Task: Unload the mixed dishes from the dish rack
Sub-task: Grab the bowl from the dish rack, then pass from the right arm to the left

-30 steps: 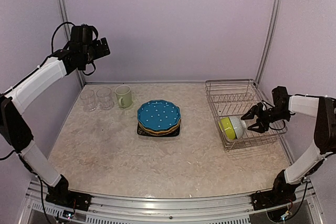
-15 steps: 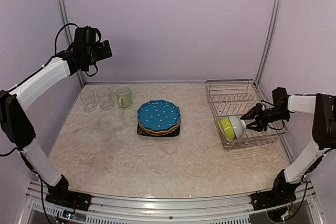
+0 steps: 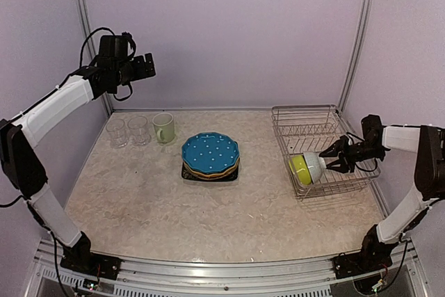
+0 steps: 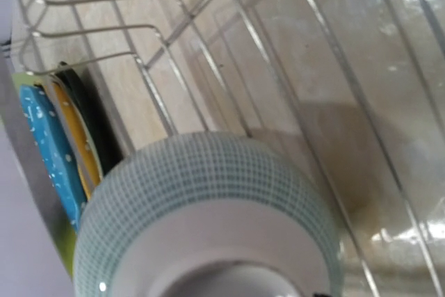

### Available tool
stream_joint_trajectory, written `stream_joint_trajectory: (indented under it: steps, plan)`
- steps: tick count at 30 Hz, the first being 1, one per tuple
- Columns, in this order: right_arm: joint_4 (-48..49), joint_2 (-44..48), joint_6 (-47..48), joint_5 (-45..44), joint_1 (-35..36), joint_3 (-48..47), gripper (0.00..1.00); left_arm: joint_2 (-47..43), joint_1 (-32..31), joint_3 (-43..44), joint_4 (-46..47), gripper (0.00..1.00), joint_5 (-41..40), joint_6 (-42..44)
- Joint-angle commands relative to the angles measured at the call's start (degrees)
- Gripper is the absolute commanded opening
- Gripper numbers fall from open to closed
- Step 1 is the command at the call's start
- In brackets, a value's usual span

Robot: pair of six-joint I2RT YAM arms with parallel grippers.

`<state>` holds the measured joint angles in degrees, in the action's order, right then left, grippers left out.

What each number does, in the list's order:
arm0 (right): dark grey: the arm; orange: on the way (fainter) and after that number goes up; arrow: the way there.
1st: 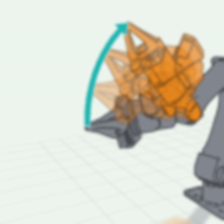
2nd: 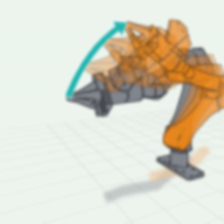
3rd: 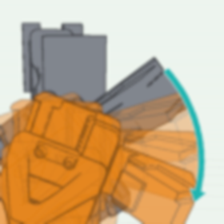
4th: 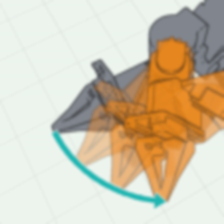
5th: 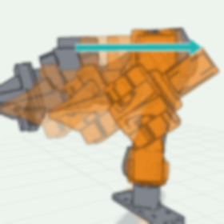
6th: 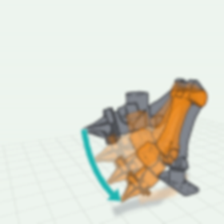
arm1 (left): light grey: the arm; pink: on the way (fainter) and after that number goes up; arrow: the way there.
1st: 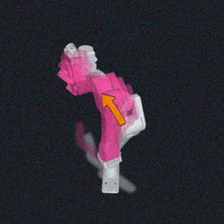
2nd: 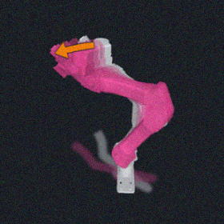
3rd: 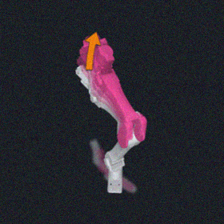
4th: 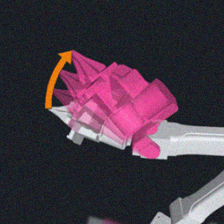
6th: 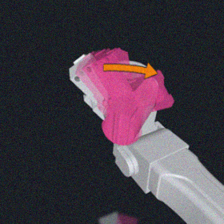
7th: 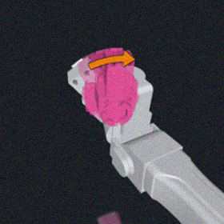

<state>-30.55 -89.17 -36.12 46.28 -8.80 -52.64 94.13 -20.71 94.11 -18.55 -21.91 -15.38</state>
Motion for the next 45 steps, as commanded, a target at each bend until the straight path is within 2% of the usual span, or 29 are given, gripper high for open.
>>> stream_joint_trajectory:
  steps: [1,4,13,17,25,31,35,45]
  plan:
    - [1.6,3.7,-2.2,2.7,-0.9,-1.6,0.34,-1.9,-2.5,-1.2,1.2,0.99,15.3,4.8]
    - [1.7,4.6,-2.4,2.8,-1.1,-1.8,0.33,-2.0,-4.4,-1.9,2.2,0.99,24.4,4.3]
    - [3.4,6.5,-3.6,3.7,-1.8,-1.3,0.32,4.7,-13.0,1.0,5.4,0.97,40.6,0.8]
    - [6.9,8.0,-6.4,4.6,-1.9,-0.8,0.31,10.0,-15.8,3.6,7.8,0.91,48.6,-3.5]
    - [10.8,9.1,-8.9,4.9,-1.9,-0.6,0.31,17.5,-18.7,3.4,21.1,0.82,62.5,-15.7]
    - [13.1,9.5,-10.7,5.5,-1.9,-0.1,0.3,26.2,-22.3,8.3,24.3,0.77,67.1,-17.3]
    - [14.6,10.0,-12.3,5.6,-1.9,-0.3,0.3,29.7,-23.1,9.1,29.1,0.76,67.7,-20.9]
    - [18.4,10.7,-16.2,5.8,-0.1,-0.4,0.3,36.6,-26.8,14.8,30.8,0.74,67.4,-23.2]
